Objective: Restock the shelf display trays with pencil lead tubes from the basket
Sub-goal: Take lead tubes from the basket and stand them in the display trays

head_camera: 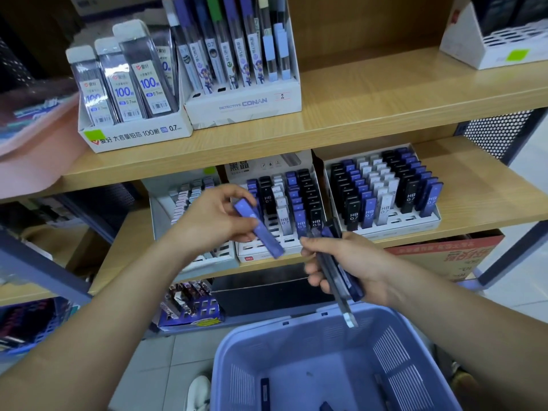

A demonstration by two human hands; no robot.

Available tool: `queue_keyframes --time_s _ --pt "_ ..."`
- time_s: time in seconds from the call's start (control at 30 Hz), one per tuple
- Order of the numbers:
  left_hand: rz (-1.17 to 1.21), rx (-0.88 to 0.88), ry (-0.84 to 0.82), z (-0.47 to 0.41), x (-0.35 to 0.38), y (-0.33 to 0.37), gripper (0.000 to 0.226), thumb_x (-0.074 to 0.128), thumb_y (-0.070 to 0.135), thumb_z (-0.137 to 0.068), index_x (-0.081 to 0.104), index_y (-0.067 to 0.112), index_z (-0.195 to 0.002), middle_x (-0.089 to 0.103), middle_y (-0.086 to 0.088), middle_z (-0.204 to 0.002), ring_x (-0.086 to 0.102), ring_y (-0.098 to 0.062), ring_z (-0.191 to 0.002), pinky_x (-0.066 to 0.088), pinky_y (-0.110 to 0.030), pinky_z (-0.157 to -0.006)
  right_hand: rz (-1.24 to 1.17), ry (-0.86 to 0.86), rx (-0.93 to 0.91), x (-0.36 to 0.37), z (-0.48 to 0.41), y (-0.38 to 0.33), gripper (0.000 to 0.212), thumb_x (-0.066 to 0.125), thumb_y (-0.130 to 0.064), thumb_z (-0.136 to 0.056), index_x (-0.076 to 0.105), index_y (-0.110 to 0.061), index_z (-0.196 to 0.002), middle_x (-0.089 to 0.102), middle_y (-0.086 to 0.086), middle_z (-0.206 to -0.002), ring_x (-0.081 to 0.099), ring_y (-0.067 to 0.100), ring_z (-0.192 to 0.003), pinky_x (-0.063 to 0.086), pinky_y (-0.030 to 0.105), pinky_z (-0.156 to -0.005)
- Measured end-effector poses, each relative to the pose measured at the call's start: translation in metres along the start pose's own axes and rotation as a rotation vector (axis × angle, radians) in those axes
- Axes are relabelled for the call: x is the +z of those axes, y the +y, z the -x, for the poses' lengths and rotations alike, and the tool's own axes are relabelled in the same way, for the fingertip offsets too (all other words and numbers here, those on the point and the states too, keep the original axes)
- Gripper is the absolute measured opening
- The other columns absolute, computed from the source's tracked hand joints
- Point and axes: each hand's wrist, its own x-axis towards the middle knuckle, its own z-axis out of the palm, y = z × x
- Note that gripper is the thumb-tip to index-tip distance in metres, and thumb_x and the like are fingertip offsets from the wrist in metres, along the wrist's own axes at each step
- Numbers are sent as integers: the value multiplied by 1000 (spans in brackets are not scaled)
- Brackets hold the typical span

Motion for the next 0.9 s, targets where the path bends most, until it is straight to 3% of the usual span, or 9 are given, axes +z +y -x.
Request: queue_keyframes --time_s 0.1,0.17,0.23,0.33,0.43,0.57,0.77,0.83,0.9 --pt "-285 63 137 -9 -11 -15 20 63 -3 -87 62 17 -90 70 -12 -82 70 -20 -69 60 -28 -67 -113 54 71 -3 -2 2 27 68 -33 -89 61 -9 -80 56 4 -55 57 17 -44 43 23 -39" --pt "-500 129 154 -16 -11 -28 18 60 3 -90 66 17 -98 70 -9 -86 69 -23 -75 57 -33 -71 -171 80 91 -6 -5 2 27 67 -33 -90 58 -11 -77 50 3 -51 53 16 -41 42 21 -38" --pt "-631 175 182 -22 -6 -35 21 60 6 -90 70 17 -105 69 -4 -87 63 -19 -70 45 -22 -64 -193 98 95 -8 -6 1 24 65 -30 -92 56 -11 -79 48 3 -52 52 15 -40 41 19 -38" --pt "-660 226 223 -28 2 -38 22 62 8 -89 71 16 -107 63 2 -80 49 -6 -59 32 -10 -54 -188 107 90 -8 -9 2 19 63 -24 -92 57 -10 -81 50 4 -55 53 16 -41 41 19 -38" --pt "-707 217 178 -35 5 -43 23 61 8 -90 71 16 -110 70 -3 -94 54 -13 -72 36 -16 -67 -171 95 81 -7 -12 4 19 64 -24 -92 58 -10 -81 52 5 -59 54 16 -42 41 20 -38" --pt "-751 206 152 -40 2 -47 24 60 9 -91 70 15 -112 68 -3 -92 52 -13 -67 36 -18 -65 -171 92 67 -8 -12 2 18 64 -24 -92 58 -10 -82 52 4 -59 54 15 -42 42 20 -38" --pt "-860 235 63 -45 4 -48 34 49 5 -96 59 9 -129 66 -11 -120 61 -25 -108 42 -24 -86 -172 87 66 -10 -11 -1 19 64 -25 -91 59 -10 -81 53 3 -57 54 14 -43 43 20 -39" --pt "-859 245 91 -48 6 -48 34 50 6 -96 57 11 -128 66 -12 -119 62 -25 -106 46 -28 -89 -181 88 67 -10 -11 -1 19 64 -25 -92 59 -11 -80 53 3 -57 54 14 -43 43 20 -39" --pt "-771 251 170 -50 8 -48 24 58 8 -92 61 13 -115 68 -11 -109 65 -24 -97 51 -29 -84 -199 84 65 -9 -10 -2 21 63 -26 -92 59 -11 -79 52 3 -57 54 14 -43 43 19 -38"
